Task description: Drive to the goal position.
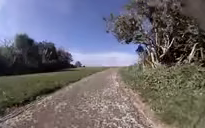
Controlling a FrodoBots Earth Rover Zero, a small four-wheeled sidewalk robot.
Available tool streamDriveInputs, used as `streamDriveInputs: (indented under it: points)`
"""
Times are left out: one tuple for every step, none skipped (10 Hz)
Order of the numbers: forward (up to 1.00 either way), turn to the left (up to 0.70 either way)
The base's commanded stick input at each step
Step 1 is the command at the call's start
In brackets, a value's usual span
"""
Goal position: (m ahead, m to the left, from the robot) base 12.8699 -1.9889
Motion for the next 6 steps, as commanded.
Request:
streamDriveInputs:
  points:
    - [0.7,0.0]
    - [0.7,0.0]
    - [0.7,0.0]
    - [0.7,0.0]
    - [0.7,0.0]
    - [0.7,0.0]
